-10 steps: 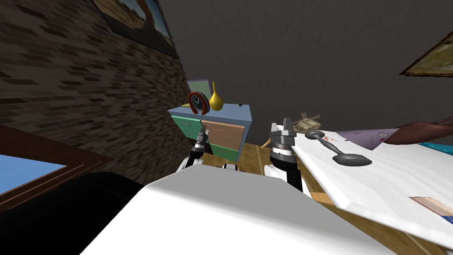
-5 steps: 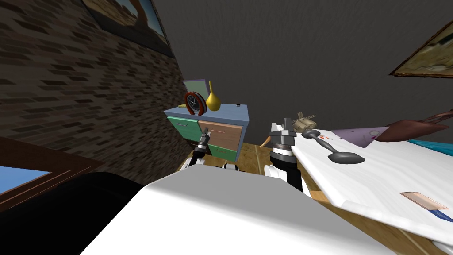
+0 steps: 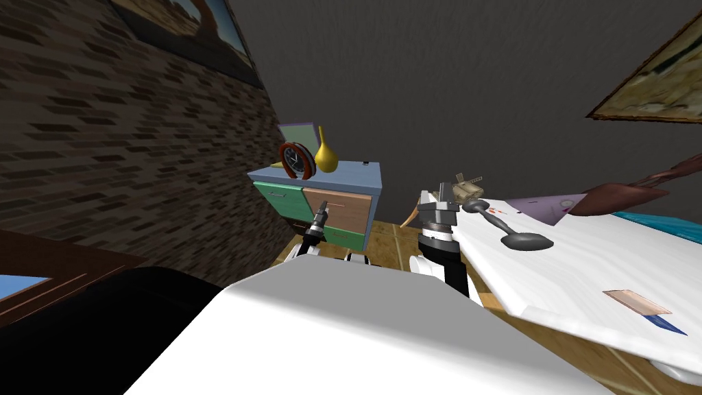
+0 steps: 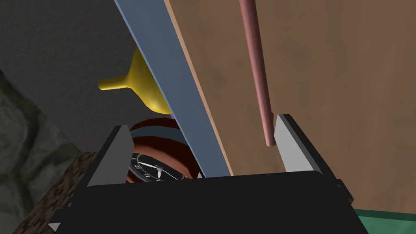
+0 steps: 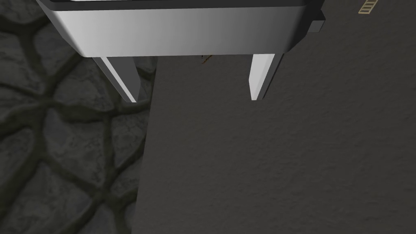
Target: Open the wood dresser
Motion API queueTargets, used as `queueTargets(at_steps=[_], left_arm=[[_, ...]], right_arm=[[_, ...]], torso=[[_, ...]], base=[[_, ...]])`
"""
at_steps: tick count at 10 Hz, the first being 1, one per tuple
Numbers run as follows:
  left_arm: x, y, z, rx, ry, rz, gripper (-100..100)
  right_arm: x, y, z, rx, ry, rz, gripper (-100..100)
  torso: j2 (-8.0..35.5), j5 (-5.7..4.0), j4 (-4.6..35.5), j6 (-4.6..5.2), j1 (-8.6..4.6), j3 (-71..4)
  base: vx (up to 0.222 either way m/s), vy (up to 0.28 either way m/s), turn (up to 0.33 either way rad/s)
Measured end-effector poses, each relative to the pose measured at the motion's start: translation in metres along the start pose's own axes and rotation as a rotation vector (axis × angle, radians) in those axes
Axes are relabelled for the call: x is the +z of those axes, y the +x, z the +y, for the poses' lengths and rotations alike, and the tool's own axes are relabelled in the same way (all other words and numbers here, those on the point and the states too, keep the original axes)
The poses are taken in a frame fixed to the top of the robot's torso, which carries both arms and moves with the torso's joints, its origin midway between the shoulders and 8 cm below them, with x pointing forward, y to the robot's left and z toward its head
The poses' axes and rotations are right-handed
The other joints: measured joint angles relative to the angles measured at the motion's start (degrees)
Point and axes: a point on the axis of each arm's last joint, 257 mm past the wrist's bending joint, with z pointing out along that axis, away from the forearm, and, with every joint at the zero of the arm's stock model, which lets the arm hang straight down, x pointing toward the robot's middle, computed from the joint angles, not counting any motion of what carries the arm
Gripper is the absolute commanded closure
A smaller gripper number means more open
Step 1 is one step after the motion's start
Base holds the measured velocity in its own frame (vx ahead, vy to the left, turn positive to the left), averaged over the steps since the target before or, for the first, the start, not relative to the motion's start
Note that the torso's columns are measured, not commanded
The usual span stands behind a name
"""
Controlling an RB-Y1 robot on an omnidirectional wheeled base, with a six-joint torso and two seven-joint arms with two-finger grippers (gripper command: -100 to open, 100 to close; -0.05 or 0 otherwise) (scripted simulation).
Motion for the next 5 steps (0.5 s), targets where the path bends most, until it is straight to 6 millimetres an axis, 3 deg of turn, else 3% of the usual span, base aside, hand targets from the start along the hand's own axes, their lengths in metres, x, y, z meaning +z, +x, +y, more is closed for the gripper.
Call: queueTargets(at_steps=[5], left_arm=[[0.002, 0.022, 0.044, -0.017, -0.095, 0.017, -100]], right_arm=[[0.000, 0.000, 0.000, 0.000, 0.000, 0.000, 0]], torso=[[0.03, 0.01, 0.00, 0.00, 0.03, 0.02]], base=[[0.026, -0.029, -0.044]])
